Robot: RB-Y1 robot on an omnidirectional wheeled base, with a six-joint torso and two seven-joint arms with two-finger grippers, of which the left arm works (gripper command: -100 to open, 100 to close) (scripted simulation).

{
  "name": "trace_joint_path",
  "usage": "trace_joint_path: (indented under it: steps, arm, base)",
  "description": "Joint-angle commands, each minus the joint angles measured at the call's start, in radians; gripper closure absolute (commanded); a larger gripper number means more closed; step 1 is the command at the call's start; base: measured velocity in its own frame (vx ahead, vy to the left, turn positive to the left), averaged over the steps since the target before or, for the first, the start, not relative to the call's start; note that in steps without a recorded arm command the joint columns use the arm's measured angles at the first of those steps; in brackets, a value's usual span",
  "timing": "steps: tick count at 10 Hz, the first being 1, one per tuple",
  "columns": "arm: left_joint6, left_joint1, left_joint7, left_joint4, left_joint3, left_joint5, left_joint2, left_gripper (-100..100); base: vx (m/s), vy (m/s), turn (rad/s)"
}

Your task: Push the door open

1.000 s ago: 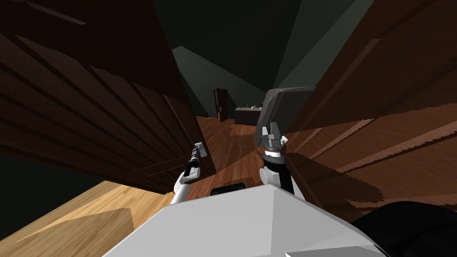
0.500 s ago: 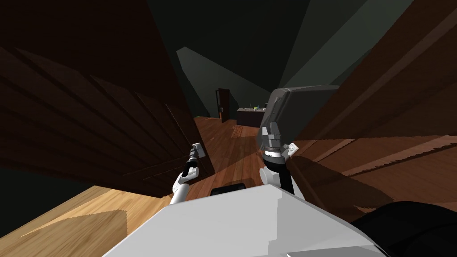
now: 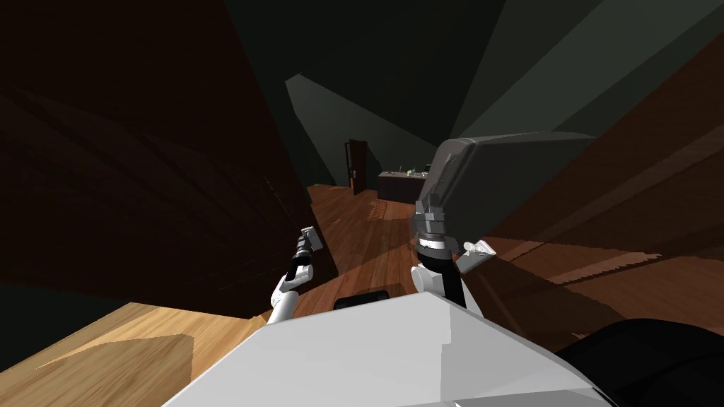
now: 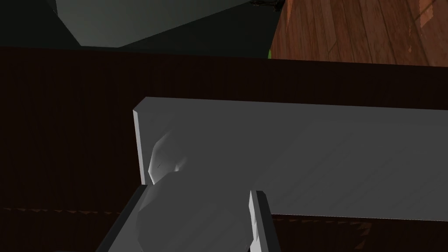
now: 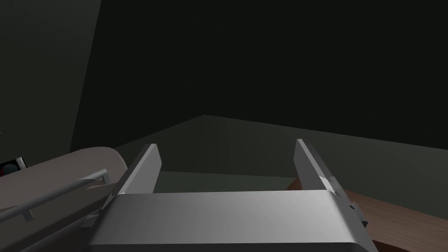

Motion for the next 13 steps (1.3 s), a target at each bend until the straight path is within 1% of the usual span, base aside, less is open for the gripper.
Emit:
trace_joint_path:
  steps: [1,3,6,10,12,13]
  arm:
    - [0.0,0.001,-0.003,-0.001,0.014,0.002,0.003,100]
    - [0.001,0.003,-0.006,-0.003,0.03,0.005,0.005,100]
    - [0.001,0.006,-0.014,-0.006,0.07,0.012,0.008,100]
    - [0.002,0.011,-0.025,-0.011,0.122,0.02,0.003,100]
    - [0.002,0.012,-0.028,-0.013,0.138,0.023,0.0,100]
    - [0.005,0.015,-0.028,-0.009,0.135,0.022,0.001,100]
  base:
    - [0.164,-0.021,0.041]
    - [0.189,-0.05,0.056]
    - [0.191,-0.056,0.062]
    - [0.2,-0.07,0.067]
    - [0.183,-0.039,0.053]
    - [0.078,-0.011,0.028]
